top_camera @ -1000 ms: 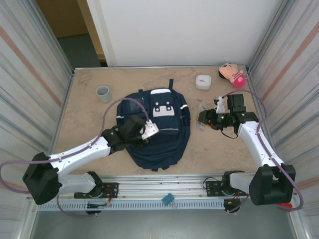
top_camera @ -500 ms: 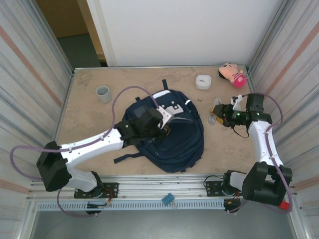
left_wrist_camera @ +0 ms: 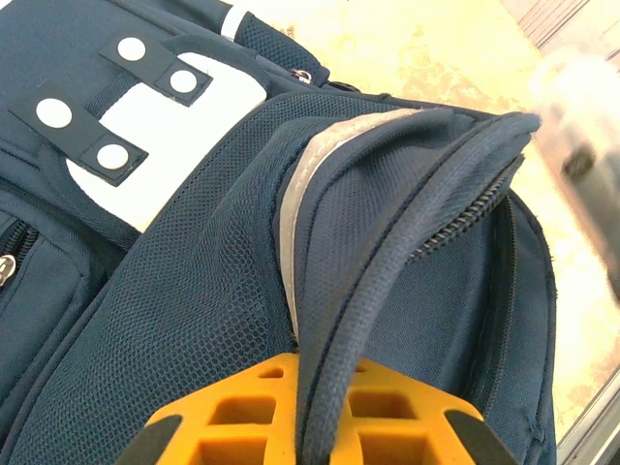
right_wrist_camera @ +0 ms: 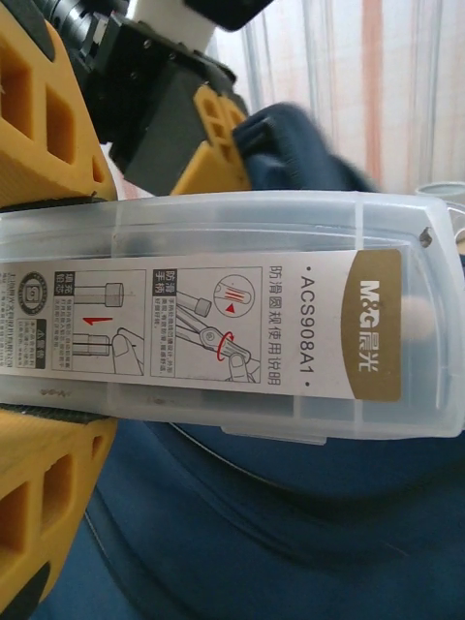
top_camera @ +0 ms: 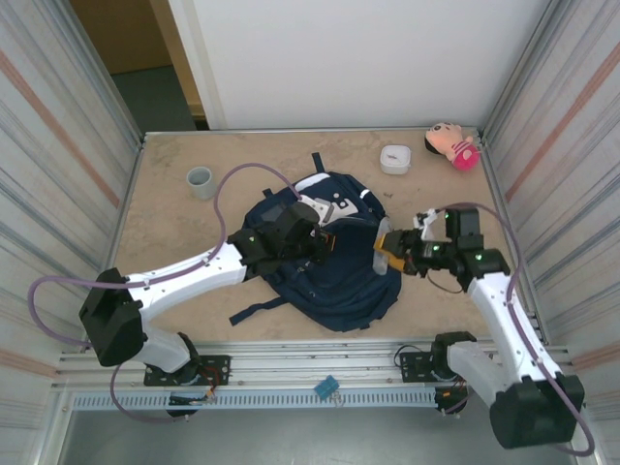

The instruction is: Pack books, pencil case, and school supplies into a backpack

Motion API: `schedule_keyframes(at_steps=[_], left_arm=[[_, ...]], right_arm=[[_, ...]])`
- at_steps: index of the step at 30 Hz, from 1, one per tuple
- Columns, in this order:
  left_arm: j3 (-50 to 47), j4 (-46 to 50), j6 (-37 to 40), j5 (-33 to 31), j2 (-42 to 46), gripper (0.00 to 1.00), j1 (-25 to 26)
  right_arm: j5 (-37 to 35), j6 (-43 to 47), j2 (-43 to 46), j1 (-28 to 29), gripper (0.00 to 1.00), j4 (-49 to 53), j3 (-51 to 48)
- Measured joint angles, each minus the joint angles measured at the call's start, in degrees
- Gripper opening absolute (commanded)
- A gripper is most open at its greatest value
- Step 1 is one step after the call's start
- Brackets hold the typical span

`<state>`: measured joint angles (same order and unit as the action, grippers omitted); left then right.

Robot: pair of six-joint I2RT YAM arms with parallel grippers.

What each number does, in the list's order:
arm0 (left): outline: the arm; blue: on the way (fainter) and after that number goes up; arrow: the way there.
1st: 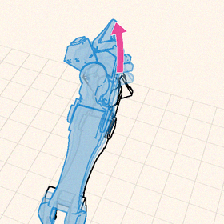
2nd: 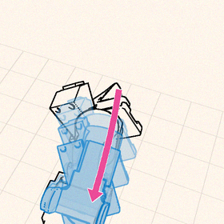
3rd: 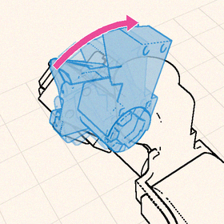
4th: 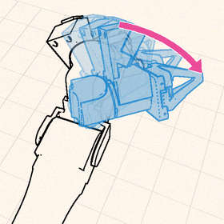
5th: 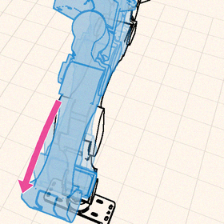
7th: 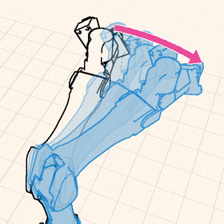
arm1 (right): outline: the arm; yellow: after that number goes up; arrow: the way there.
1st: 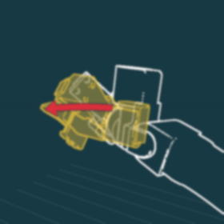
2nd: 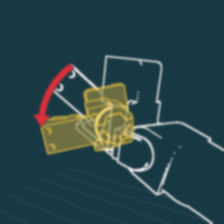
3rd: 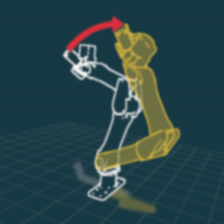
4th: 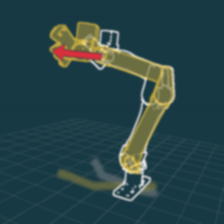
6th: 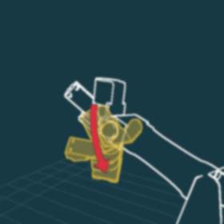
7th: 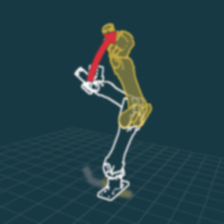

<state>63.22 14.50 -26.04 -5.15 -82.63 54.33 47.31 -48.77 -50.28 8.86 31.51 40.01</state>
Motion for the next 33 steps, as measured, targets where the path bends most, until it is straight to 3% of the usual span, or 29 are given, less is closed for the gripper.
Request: schedule_keyframes(at_steps=[7,15,19,25,33], left_arm=[[0.0,-1.11,-1.11,1.33,0.0,0.0,-0.72],[0.0,-1.95,-2.01,2.58,-0.04,0.0,-0.9],[0.0,-2.45,-2.86,2.62,-0.04,0.0,-1.14],[-0.02,-2.8,-3.37,2.58,-0.04,0.0,-1.14],[-0.04,-2.82,-3.37,2.58,0.13,0.0,-1.51]], right_arm=[[-9.57,-17.42,4.44,10.34,0.4,-11.1,-7.61],[-15.58,-26.73,-3.96,16.2,0.43,-23.39,-7.61],[-17.84,-31.95,-8.68,17.81,0.56,-30.73,-7.65],[-19.04,-34.97,-12.2,18.14,0.65,-36.46,-7.65],[-21.18,-36.94,-10.21,19.98,0.5,-37.75,-9.14]])
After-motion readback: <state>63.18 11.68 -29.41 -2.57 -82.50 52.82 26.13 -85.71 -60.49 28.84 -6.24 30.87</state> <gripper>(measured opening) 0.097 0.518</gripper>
